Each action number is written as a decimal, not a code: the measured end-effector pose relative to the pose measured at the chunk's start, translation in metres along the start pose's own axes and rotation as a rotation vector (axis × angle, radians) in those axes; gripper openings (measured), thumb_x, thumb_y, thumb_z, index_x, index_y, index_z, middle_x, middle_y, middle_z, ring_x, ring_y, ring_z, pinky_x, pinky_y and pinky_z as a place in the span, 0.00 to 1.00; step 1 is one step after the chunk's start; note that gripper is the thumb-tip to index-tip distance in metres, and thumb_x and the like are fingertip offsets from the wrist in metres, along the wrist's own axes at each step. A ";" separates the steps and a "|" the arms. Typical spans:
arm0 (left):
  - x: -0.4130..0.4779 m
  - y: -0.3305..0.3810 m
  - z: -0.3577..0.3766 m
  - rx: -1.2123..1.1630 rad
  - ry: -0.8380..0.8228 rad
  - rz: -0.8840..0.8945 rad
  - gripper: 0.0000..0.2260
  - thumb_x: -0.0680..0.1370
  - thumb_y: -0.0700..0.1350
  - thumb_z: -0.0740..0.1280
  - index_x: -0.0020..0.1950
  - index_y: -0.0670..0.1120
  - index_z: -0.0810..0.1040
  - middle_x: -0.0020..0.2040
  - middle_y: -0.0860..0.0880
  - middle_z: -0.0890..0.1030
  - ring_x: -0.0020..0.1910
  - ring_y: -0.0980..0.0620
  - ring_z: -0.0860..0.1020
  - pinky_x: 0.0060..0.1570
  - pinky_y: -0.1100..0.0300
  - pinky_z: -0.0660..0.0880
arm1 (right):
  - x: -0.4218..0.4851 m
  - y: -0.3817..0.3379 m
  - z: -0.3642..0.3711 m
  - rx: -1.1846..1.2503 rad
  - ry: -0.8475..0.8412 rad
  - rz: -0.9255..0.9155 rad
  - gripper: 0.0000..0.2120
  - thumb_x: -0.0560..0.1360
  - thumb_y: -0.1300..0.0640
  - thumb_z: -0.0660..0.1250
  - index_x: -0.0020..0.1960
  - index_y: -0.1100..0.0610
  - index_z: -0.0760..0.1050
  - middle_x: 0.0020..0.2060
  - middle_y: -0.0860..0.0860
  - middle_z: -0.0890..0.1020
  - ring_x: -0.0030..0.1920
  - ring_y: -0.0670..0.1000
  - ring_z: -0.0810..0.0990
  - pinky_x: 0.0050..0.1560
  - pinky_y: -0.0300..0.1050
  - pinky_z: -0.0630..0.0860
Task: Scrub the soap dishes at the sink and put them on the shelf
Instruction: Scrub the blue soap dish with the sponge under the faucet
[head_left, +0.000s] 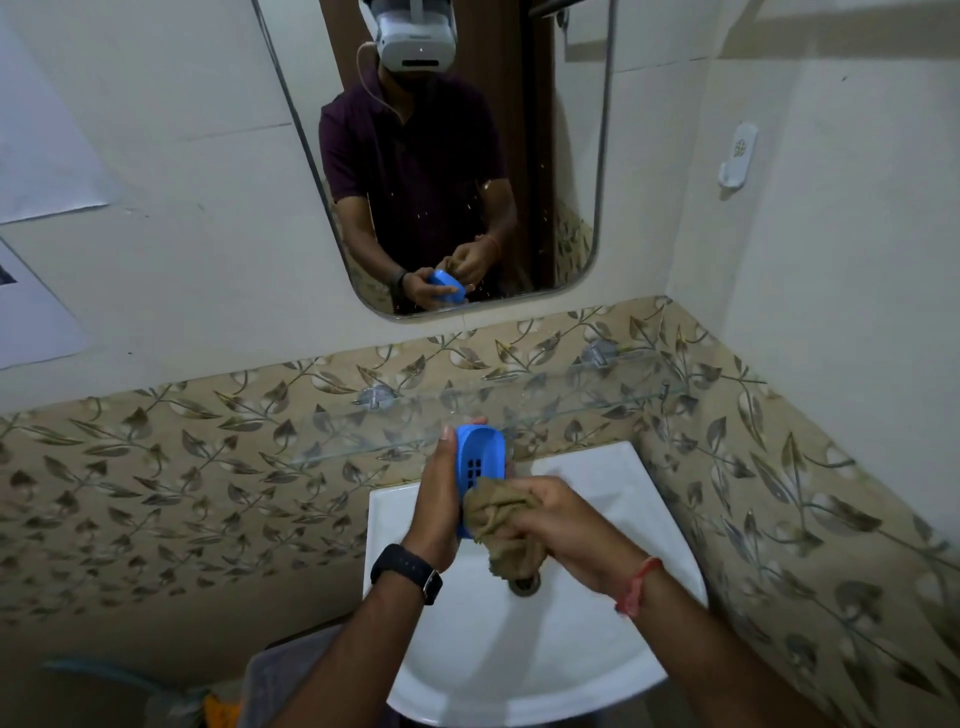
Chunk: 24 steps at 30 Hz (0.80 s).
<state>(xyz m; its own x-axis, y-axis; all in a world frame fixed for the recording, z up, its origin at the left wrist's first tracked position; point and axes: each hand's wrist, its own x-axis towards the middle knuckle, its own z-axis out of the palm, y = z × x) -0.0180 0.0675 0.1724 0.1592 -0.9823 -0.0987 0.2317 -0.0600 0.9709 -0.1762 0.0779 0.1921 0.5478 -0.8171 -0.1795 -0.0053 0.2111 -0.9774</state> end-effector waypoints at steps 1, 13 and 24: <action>0.001 0.001 -0.001 -0.043 0.023 -0.022 0.26 0.79 0.69 0.56 0.66 0.56 0.80 0.60 0.38 0.84 0.60 0.35 0.82 0.60 0.40 0.79 | -0.003 0.001 -0.002 0.228 -0.033 0.018 0.18 0.68 0.69 0.66 0.56 0.63 0.83 0.48 0.59 0.86 0.47 0.56 0.85 0.46 0.52 0.83; 0.007 -0.002 0.000 -0.165 0.196 -0.076 0.24 0.74 0.60 0.72 0.62 0.47 0.73 0.60 0.41 0.79 0.56 0.40 0.82 0.55 0.44 0.81 | 0.000 0.047 0.004 0.268 0.630 -0.247 0.16 0.76 0.69 0.69 0.57 0.51 0.82 0.51 0.51 0.87 0.55 0.55 0.85 0.59 0.56 0.81; -0.007 -0.005 0.005 -0.180 0.087 -0.214 0.18 0.84 0.55 0.61 0.66 0.45 0.78 0.61 0.39 0.83 0.56 0.39 0.84 0.60 0.38 0.79 | 0.033 0.036 -0.004 -0.114 0.784 -0.274 0.13 0.78 0.61 0.69 0.62 0.53 0.80 0.52 0.48 0.85 0.54 0.47 0.84 0.48 0.31 0.78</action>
<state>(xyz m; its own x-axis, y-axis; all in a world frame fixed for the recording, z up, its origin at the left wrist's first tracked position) -0.0247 0.0740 0.1693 0.1678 -0.9313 -0.3233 0.4344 -0.2246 0.8723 -0.1618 0.0560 0.1510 -0.1985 -0.9767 0.0820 -0.0643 -0.0705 -0.9954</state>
